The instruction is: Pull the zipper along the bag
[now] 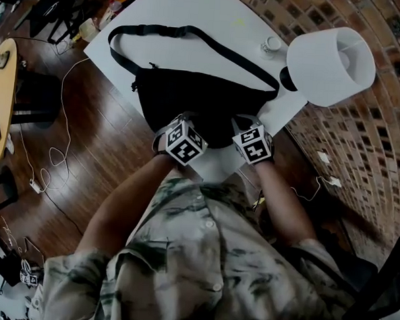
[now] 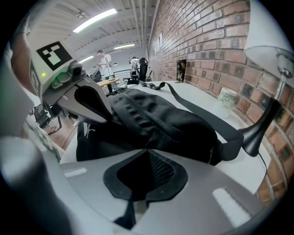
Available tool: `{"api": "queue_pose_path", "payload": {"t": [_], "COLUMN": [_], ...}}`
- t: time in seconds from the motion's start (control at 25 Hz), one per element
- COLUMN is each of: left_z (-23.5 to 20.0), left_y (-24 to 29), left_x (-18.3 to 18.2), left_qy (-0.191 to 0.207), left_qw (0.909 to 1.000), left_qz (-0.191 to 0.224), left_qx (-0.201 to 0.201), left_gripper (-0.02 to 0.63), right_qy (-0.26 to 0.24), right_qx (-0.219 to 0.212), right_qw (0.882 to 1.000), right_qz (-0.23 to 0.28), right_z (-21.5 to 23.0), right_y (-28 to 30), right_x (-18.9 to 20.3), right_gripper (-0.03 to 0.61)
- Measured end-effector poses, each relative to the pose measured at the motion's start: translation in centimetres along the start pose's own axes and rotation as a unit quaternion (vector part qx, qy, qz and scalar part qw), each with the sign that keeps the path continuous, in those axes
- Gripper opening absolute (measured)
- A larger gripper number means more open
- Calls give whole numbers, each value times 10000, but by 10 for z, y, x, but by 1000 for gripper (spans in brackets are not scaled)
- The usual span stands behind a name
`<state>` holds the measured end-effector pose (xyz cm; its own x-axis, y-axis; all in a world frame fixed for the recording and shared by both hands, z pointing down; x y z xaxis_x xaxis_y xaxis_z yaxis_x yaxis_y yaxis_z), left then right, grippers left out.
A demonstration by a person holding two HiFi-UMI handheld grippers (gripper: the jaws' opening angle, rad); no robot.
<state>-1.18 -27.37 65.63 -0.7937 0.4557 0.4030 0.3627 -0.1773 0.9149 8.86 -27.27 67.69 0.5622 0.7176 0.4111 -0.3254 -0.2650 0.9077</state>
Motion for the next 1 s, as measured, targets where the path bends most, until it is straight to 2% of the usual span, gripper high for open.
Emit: {"api": "queue_pose_path", "payload": {"t": [0.36, 1.0], "left_z": [-29, -97], "left_y": [-21, -49], "left_x": [27, 90], "left_qy": [-142, -135], "left_qw": [9996, 9990], "left_qz": [200, 351], "left_qx": [137, 257], "left_gripper": [28, 28], "right_qy": [189, 934], "right_qx": [362, 1050], "right_qw": [9990, 9894], "right_qz": [-157, -358], "right_z": [0, 12], "right_y": [-1, 3], "right_x": [-2, 6], "right_gripper": [6, 6]}}
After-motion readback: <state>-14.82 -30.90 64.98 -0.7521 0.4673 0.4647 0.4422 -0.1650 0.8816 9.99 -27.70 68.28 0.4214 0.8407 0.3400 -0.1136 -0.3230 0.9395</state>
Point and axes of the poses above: the fingertips, and each gripper's own axes: y forward along the fingers, z to its right, x out of its underside, the point moved 2 cm from there along -y, backward along the fingers, and after that the axes turned 11 degrees about -z, right-handed, at the moved point
